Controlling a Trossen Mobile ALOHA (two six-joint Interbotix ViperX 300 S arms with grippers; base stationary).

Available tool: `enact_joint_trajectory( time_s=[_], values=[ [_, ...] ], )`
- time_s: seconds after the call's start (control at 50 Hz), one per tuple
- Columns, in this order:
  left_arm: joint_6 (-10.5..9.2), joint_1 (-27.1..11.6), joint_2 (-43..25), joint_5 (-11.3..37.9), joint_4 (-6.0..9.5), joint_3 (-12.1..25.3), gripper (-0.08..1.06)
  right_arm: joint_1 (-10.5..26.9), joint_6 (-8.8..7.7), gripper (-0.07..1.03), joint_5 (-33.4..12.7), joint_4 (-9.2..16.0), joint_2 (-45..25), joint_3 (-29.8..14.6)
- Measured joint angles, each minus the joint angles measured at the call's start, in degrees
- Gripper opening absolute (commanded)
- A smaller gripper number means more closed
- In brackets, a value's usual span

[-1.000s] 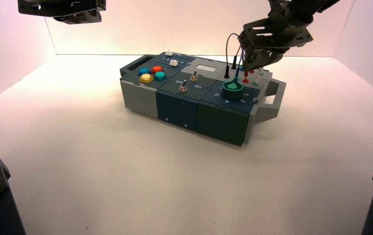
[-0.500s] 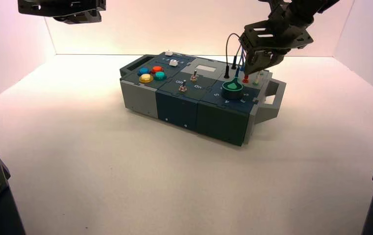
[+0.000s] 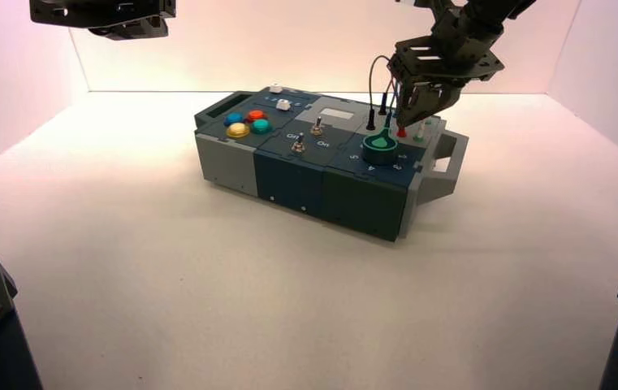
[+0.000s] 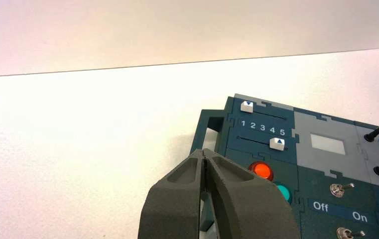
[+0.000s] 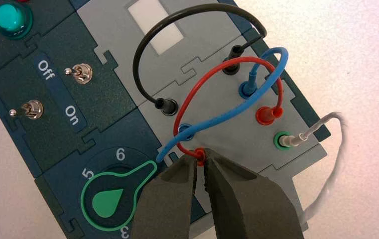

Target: Insert the red wire.

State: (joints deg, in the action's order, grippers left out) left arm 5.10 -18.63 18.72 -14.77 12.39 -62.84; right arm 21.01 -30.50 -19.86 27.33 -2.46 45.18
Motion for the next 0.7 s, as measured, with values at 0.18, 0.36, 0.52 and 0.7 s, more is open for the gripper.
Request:
enact_joint_trajectory(
  time_s=[0.18, 0.36, 0.52, 0.7],
  values=[
    [0.0, 0.0, -0.09, 0.0, 0.0, 0.0, -0.03, -0.09, 0.0, -0.02, 0.35, 0.0, 0.09, 0.26],
    [0.0, 0.0, 0.0, 0.0, 0.0, 0.0, -0.03, 0.0, 0.0, -0.02, 0.62, 0.0, 0.35, 0.44],
    [0.0, 0.0, 0.0, 0.0, 0.0, -0.09, -0.03, -0.09, 0.09, 0.01, 0.7, 0.0, 0.79, 0.7],
    [0.0, 0.0, 0.0, 0.0, 0.0, 0.0, -0.03, -0.09, 0.09, 0.09, 0.35, 0.0, 1.05, 0.79]
  ],
)
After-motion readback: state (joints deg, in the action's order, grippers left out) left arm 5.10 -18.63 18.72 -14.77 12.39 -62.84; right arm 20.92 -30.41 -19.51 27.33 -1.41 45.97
